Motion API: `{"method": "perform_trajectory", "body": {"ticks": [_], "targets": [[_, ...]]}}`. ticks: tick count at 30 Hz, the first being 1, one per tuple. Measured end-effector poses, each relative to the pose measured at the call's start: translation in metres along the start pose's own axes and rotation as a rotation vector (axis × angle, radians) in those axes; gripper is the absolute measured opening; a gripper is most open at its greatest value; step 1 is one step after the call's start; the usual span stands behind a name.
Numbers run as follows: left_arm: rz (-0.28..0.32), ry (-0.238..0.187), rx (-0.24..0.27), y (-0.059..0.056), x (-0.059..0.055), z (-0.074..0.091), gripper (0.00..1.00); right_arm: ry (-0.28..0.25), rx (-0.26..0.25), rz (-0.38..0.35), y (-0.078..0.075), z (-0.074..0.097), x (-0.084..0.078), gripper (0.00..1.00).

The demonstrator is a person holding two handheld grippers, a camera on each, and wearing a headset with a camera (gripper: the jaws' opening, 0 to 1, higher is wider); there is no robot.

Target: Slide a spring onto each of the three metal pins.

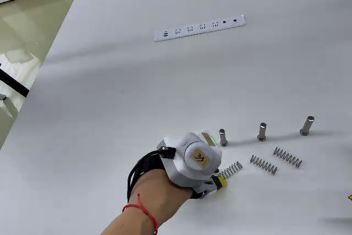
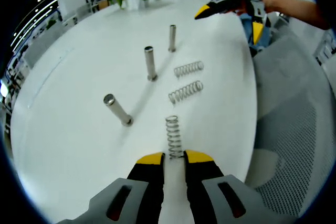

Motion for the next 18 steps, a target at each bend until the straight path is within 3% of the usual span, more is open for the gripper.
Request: {"method": "perform_trajectory", "body": {"ticks": [9, 18], "targets": [[-0.011, 0.005, -0.001, 0.0003, 0.0005, -0.0002, 0.12, 0.002, -0.003, -0.007, -0.0065, 0.0003, -0.0088, 0.89], [0.0, -0.005, -0.006, -0.0005, -0.0004, 0.0, 0.11, 0.002, -0.004, -0.007, -0.0017, -0.0028, -0.005, 0.89]]}}
Point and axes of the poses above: the centre of the closed fingertips' face, and the gripper's own axes: z roughly backward along the fingers, y roughly to its left, x roughly out of its top, the point moved 5 cm from there along z, roughly backward along the fingers
